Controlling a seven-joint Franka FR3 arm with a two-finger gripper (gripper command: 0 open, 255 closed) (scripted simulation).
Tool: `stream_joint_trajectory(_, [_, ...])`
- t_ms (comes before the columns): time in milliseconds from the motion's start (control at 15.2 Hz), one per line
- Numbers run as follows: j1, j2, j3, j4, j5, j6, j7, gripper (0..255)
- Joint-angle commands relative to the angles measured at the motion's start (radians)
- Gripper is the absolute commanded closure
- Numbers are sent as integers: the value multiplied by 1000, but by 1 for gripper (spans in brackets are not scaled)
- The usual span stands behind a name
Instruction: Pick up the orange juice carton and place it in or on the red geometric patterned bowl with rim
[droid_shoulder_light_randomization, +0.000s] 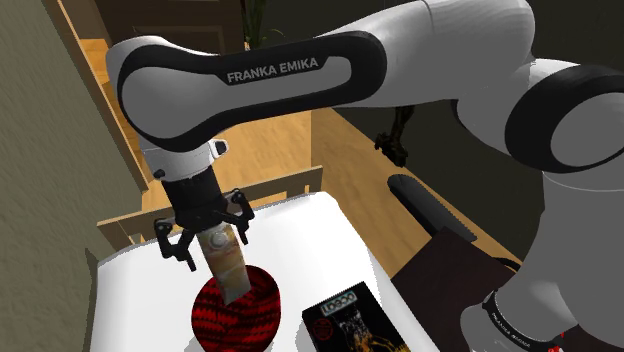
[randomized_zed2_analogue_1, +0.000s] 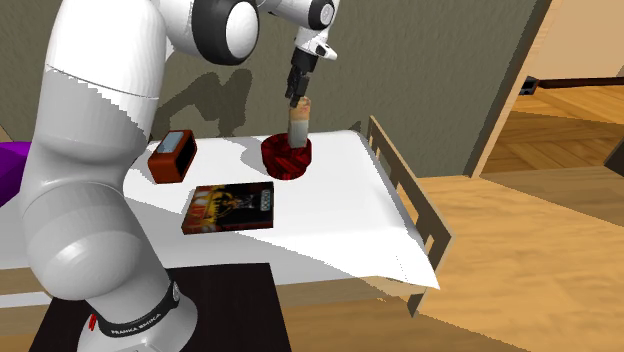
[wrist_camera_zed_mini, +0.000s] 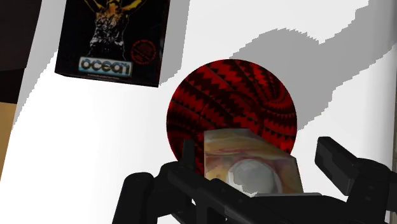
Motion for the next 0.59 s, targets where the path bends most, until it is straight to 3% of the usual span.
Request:
stream_joint_trajectory(0, [3, 15, -1, 53, -4, -40, 3, 0])
stream_joint_trajectory(198, [18, 73, -5, 233, -18, -164, 15, 0])
stream_joint_trajectory(528, [18, 73, -5, 233, -18, -164, 15, 0])
